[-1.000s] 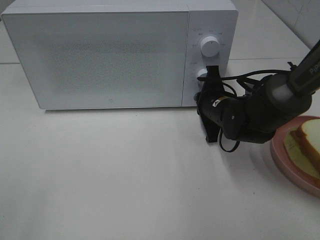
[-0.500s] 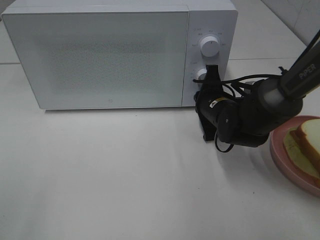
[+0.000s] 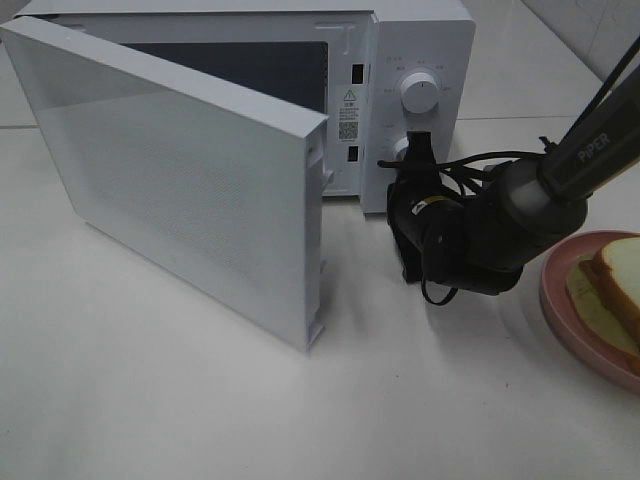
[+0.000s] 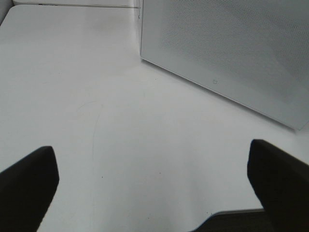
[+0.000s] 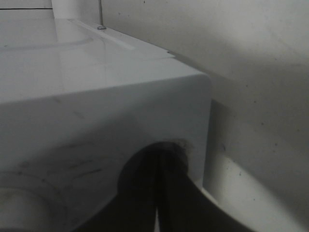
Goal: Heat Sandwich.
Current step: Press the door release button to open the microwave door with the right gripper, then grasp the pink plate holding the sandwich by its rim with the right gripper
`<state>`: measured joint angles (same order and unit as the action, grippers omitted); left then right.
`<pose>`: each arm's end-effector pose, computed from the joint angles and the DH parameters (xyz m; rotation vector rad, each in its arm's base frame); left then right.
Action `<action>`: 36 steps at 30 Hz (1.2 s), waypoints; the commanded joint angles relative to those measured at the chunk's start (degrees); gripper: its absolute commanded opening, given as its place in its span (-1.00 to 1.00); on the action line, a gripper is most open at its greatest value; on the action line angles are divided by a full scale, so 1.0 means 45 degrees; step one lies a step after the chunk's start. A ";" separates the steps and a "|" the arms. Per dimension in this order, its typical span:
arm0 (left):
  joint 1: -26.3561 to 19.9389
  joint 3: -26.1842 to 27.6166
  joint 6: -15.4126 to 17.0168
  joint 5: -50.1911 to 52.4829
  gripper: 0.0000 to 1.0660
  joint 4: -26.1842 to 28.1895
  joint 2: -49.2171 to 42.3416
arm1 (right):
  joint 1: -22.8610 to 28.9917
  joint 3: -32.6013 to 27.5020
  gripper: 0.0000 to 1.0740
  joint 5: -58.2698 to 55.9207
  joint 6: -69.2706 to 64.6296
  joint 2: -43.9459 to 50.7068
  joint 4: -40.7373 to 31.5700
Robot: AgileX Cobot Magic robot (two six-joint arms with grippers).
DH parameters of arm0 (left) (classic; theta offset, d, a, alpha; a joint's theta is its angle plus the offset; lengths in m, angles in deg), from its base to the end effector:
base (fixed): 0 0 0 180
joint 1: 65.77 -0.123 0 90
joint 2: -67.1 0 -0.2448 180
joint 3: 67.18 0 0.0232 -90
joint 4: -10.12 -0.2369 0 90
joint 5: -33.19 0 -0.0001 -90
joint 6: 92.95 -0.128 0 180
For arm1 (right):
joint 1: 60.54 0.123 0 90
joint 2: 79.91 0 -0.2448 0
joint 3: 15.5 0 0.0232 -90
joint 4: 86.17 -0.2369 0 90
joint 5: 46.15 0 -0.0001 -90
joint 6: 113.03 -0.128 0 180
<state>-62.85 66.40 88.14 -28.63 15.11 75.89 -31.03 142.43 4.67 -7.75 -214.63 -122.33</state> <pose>0.0526 -0.0125 0.2567 0.0386 2.0423 -0.1479 0.3703 0.1424 0.0455 1.4353 1.4729 1.0229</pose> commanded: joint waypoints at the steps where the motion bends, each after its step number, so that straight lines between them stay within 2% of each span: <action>1: -0.0025 0.0000 -0.0025 0.0076 0.87 0.0051 -0.0293 | -0.0446 0.0980 -1.00 0.1795 0.0497 0.0242 0.0446; 13: -0.0025 0.0000 -0.0025 0.0076 0.87 0.0051 -0.0293 | -0.0407 0.0369 -1.00 -0.0191 0.0955 0.0929 0.0000; 23: -0.0025 0.0000 -0.0025 0.0076 0.87 0.0051 -0.0293 | 0.0191 -0.0484 -1.00 -0.1413 0.0611 0.1324 -0.0102; 32: -0.0025 0.0000 -0.0025 0.0076 0.87 0.0051 -0.0293 | 0.0242 -0.1248 -1.00 -0.2610 0.0942 0.2330 -0.0051; 36: -0.0025 0.0000 -0.0025 0.0076 0.87 0.0051 -0.0293 | 0.0242 -0.1974 -1.00 -0.3145 0.0968 0.2941 0.0357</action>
<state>-62.85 66.40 88.14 -28.63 15.11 75.89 -30.12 134.35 -8.34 -4.48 -203.12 -122.15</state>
